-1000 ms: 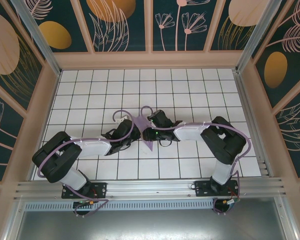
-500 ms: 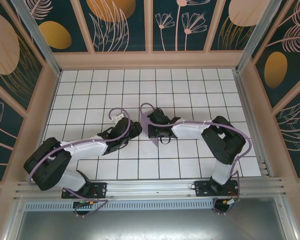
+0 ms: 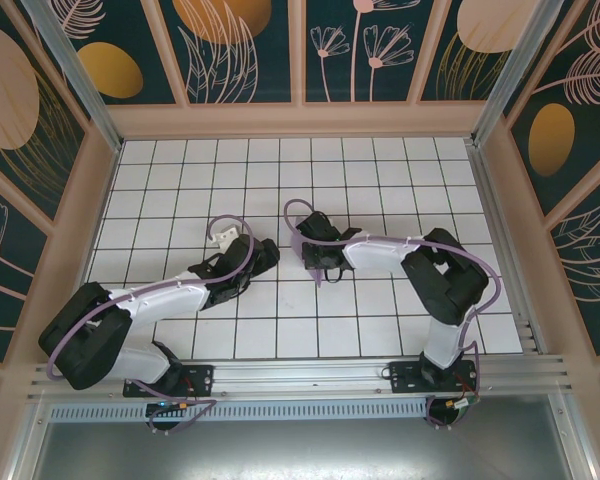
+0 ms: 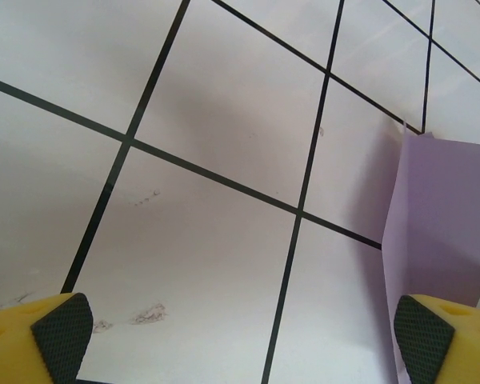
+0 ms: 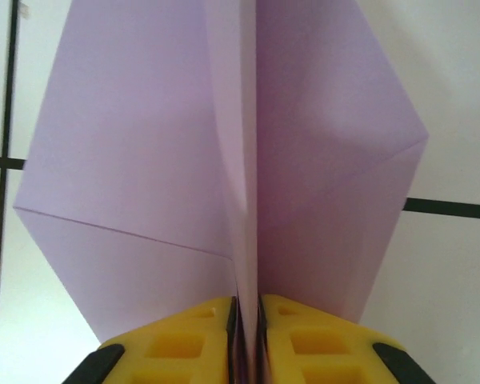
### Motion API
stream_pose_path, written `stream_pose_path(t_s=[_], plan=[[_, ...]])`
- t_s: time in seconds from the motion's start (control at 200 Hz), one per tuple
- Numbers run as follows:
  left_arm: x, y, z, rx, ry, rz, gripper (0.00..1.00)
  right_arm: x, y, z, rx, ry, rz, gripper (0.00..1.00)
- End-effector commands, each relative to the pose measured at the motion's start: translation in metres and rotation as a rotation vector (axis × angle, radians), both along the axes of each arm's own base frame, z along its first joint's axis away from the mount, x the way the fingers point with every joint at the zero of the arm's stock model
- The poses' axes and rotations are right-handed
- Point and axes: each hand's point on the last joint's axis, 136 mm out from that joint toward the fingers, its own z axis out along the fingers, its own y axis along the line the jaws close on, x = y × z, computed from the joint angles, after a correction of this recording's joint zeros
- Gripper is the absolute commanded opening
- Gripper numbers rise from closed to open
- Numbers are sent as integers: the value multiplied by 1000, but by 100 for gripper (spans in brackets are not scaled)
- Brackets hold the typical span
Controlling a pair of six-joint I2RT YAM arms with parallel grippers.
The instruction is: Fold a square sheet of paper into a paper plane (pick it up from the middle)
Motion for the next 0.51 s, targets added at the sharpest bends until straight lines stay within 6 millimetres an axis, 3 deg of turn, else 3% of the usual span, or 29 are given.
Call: stream_pose_path(t_s=[0.0, 0.4, 0.5], plan=[[-1, 8, -6, 36, 15, 18, 99, 1, -1, -6, -11, 20, -20, 19], [0, 10, -10, 47, 31, 20, 98, -11, -19, -43, -73, 76, -72, 18], [0, 11, -11, 48, 32, 20, 99, -1, -15, -31, -78, 42, -70, 14]])
